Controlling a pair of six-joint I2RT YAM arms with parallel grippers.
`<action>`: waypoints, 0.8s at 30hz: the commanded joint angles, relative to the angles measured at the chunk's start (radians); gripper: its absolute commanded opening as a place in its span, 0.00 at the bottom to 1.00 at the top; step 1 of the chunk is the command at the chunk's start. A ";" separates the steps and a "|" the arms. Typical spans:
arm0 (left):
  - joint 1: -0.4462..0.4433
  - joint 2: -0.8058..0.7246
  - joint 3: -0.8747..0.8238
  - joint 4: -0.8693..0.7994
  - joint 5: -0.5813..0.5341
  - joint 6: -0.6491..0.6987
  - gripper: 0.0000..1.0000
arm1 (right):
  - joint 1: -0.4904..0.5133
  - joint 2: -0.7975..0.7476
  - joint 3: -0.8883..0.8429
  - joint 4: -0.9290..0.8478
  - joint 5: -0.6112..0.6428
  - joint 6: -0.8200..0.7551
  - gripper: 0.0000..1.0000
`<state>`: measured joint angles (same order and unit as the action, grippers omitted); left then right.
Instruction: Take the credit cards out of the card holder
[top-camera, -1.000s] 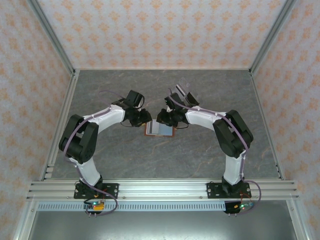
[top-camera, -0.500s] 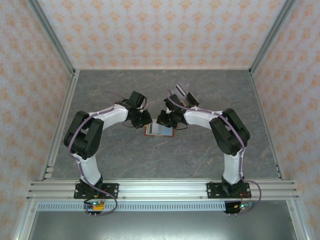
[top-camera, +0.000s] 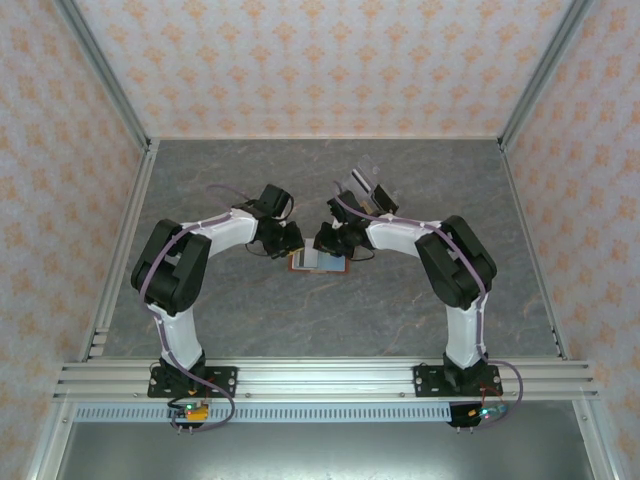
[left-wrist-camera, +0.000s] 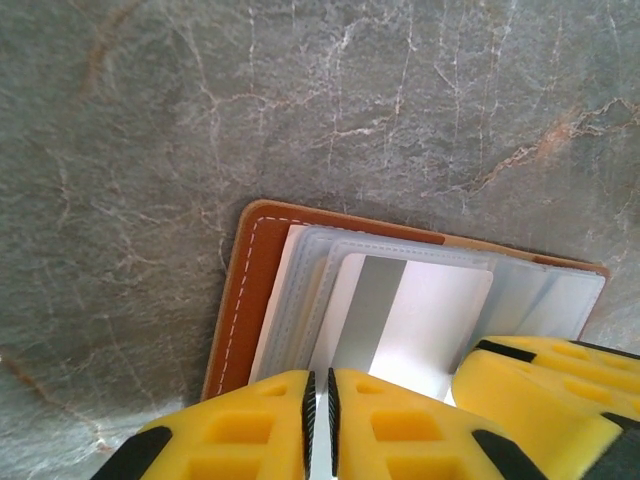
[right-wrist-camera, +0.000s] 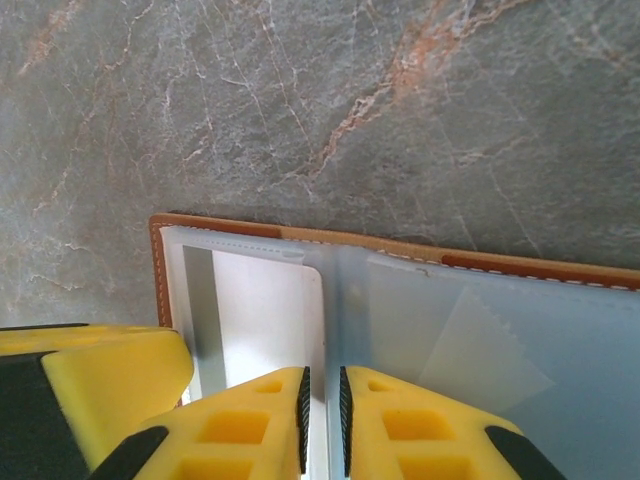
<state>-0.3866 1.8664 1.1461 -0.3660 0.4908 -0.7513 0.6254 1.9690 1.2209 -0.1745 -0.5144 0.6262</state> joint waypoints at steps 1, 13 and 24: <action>-0.007 0.014 -0.002 0.009 -0.006 -0.005 0.15 | -0.007 0.017 0.012 0.006 0.002 -0.009 0.18; -0.008 0.022 -0.033 0.029 -0.003 -0.016 0.13 | -0.035 0.016 -0.048 0.173 -0.135 0.031 0.18; -0.007 0.023 -0.040 0.028 -0.005 -0.017 0.12 | -0.039 0.027 -0.029 0.076 -0.063 0.001 0.18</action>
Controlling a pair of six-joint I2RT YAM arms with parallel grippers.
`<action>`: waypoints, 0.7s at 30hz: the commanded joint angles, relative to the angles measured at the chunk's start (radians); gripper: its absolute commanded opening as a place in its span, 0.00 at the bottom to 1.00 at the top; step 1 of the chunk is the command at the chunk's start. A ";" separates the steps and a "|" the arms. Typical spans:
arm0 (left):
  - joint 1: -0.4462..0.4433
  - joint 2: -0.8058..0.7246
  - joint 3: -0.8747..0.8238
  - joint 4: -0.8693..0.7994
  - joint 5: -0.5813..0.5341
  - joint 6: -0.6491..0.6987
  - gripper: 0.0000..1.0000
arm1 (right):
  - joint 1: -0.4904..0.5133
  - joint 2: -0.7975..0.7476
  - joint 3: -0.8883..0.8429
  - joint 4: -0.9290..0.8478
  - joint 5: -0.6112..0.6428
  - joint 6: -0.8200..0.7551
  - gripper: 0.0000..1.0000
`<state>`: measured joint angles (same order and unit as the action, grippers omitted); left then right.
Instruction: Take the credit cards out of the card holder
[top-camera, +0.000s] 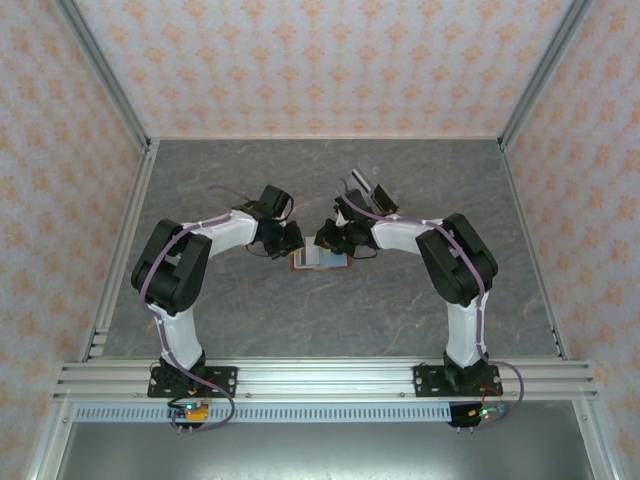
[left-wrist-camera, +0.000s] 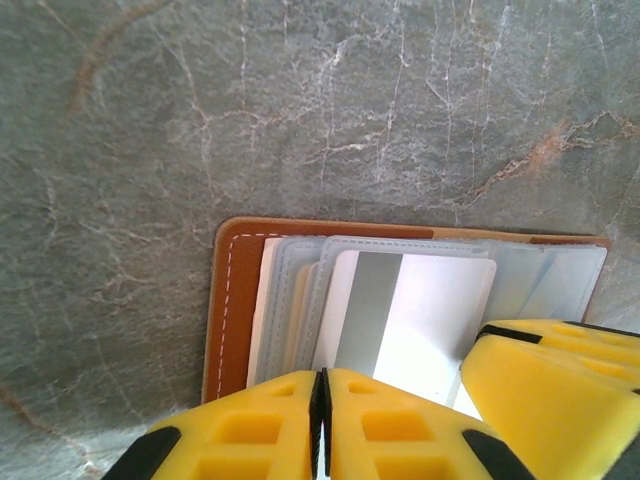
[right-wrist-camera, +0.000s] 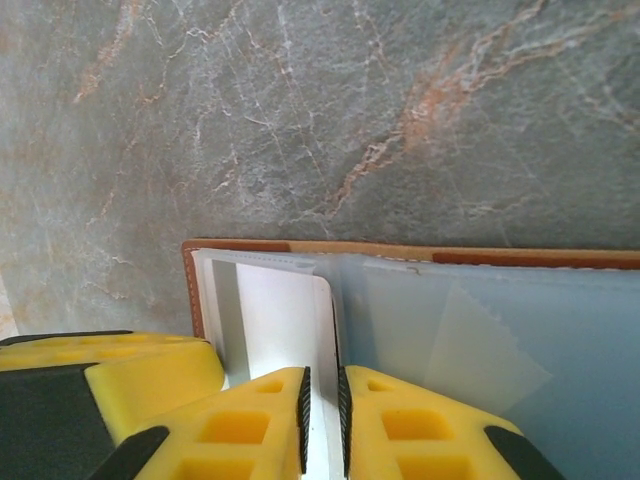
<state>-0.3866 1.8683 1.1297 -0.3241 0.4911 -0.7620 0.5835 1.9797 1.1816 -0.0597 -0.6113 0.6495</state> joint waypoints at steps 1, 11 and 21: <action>-0.006 0.022 -0.024 -0.012 -0.006 -0.007 0.12 | 0.003 0.016 0.013 -0.051 0.043 -0.026 0.18; -0.007 0.031 -0.027 -0.006 0.002 -0.007 0.11 | 0.006 0.051 0.022 -0.017 -0.025 -0.019 0.16; -0.008 0.025 -0.026 -0.015 0.000 0.001 0.10 | 0.003 0.001 -0.025 0.062 -0.048 -0.001 0.03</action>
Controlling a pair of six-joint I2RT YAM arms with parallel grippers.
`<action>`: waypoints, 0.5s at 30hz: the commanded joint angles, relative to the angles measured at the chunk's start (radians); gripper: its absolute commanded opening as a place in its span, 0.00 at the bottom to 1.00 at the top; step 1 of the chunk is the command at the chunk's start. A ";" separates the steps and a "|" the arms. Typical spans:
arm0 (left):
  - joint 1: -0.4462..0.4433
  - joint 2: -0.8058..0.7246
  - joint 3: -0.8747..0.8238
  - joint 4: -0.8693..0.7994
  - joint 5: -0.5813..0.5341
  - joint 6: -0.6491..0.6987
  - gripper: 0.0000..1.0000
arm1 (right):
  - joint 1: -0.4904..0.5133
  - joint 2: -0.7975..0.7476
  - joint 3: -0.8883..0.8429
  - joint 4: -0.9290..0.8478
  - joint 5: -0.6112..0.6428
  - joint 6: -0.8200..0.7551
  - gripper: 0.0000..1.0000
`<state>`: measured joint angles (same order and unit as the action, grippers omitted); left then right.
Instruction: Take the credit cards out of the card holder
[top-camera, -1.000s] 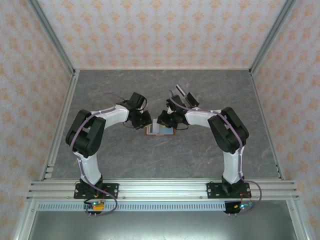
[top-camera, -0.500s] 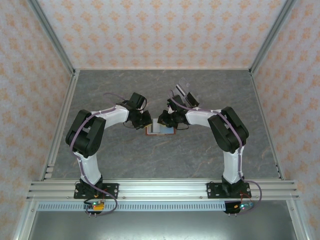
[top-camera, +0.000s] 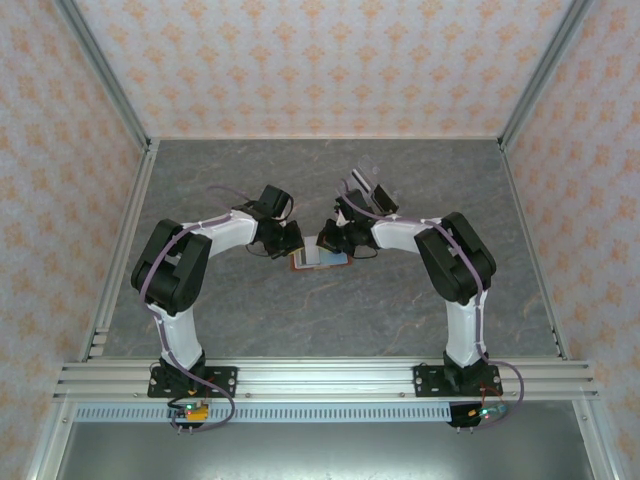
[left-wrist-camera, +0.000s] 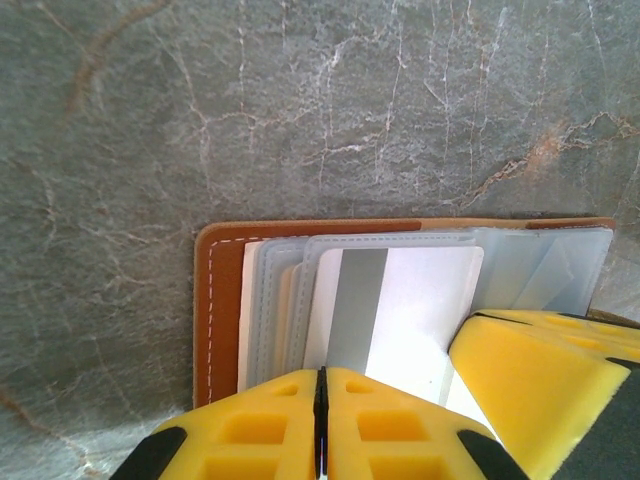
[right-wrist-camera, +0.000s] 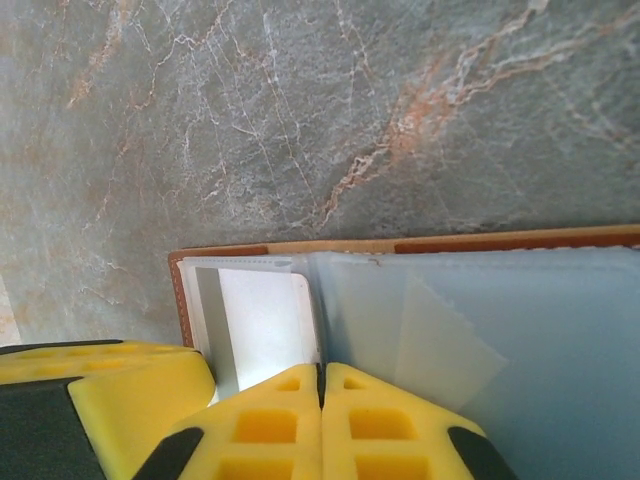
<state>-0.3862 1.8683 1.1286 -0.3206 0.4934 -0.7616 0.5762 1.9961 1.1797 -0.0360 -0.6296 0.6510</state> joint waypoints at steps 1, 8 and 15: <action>-0.006 0.021 -0.023 -0.020 -0.002 0.002 0.10 | 0.010 -0.024 -0.028 0.041 -0.023 -0.004 0.02; -0.005 -0.041 0.003 -0.042 0.001 0.016 0.16 | 0.010 -0.070 -0.054 0.002 0.065 -0.034 0.00; -0.001 -0.067 -0.002 -0.052 -0.007 0.013 0.21 | 0.008 -0.080 -0.061 -0.021 0.115 -0.043 0.00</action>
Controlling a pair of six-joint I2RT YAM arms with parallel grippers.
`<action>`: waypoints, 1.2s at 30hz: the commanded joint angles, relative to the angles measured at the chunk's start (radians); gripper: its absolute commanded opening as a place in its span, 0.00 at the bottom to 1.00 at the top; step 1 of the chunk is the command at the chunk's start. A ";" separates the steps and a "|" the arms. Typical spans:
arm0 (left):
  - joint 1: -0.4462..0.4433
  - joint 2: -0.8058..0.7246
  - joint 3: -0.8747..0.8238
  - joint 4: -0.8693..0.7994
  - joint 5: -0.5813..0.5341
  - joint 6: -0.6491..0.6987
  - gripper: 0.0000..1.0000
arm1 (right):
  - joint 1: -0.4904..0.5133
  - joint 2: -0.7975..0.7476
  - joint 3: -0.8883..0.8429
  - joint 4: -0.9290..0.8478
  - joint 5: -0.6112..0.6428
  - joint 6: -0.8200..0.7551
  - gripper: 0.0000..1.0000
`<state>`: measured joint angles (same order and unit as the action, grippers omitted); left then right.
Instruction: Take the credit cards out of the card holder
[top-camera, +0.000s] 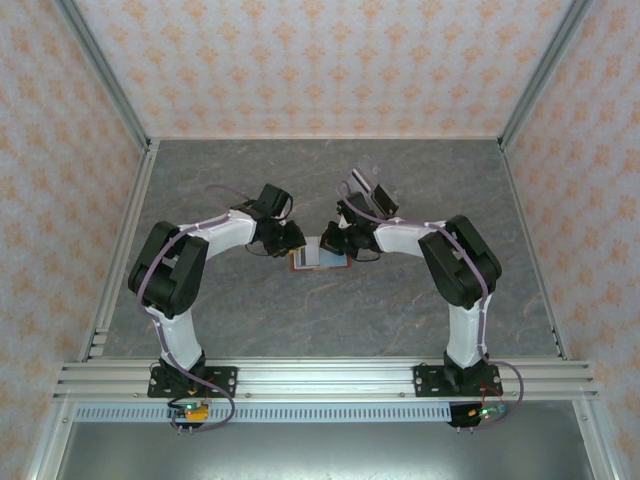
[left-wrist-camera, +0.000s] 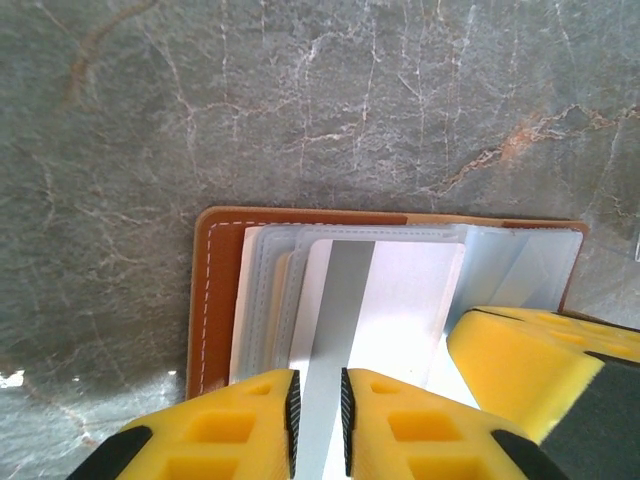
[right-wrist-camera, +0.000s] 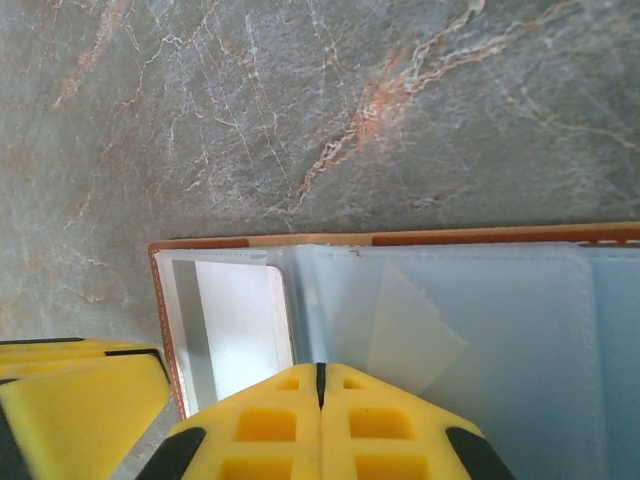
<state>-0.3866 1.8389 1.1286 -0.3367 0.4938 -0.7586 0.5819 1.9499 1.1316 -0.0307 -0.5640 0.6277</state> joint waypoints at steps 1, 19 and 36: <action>0.000 -0.036 -0.004 -0.036 -0.009 0.010 0.21 | 0.003 -0.031 -0.011 -0.027 0.040 -0.021 0.00; -0.001 0.033 -0.007 -0.012 0.020 -0.001 0.20 | 0.003 -0.020 0.005 -0.044 -0.074 -0.032 0.23; -0.007 0.064 -0.010 0.013 0.060 -0.007 0.14 | 0.003 0.003 0.005 -0.037 -0.094 -0.029 0.19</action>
<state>-0.3862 1.8732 1.1286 -0.3237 0.5354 -0.7616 0.5816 1.9419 1.1301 -0.0628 -0.6369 0.6052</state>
